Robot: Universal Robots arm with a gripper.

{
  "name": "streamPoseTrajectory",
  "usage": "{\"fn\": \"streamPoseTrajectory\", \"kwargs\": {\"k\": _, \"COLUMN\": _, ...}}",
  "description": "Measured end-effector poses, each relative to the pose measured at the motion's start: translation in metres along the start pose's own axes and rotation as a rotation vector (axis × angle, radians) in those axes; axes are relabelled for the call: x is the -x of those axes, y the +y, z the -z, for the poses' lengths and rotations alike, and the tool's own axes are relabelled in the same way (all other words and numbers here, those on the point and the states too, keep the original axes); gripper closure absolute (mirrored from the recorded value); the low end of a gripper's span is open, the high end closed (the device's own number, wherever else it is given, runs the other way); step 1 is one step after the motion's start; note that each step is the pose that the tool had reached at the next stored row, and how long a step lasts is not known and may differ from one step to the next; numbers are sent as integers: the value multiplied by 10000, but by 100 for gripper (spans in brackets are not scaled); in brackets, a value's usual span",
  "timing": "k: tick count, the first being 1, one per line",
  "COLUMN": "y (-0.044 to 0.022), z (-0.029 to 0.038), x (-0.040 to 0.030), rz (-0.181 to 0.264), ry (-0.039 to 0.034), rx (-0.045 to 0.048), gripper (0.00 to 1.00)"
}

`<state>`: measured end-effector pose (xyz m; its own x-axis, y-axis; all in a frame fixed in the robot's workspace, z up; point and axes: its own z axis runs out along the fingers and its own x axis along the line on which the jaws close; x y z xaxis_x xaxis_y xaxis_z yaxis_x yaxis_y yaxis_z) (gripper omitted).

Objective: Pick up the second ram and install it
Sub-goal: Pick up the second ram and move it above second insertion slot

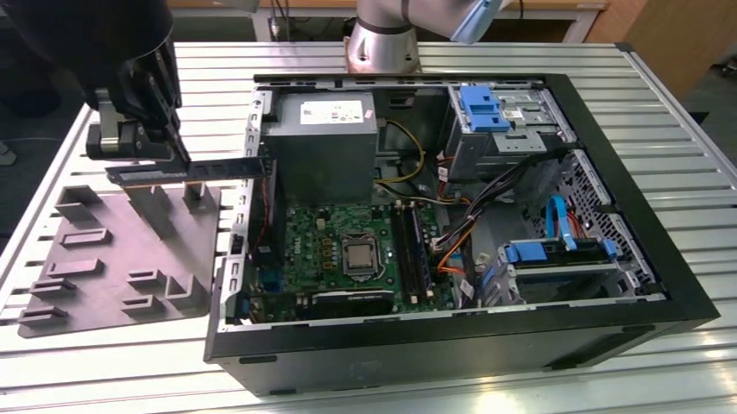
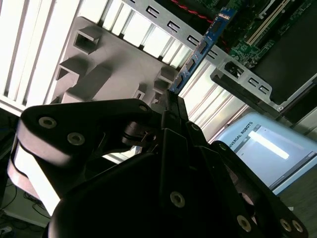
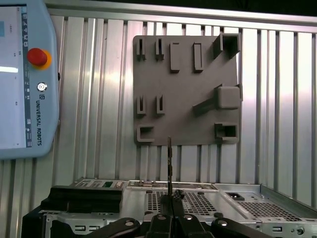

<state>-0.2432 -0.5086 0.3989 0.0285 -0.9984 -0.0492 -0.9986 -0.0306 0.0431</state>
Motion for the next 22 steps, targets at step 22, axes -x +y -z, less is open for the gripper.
{"fn": "streamPoseTrajectory", "kwargs": {"k": 22, "y": -177, "z": 8, "x": -5, "rz": 0, "ry": 0, "rx": 0, "gripper": 88}}
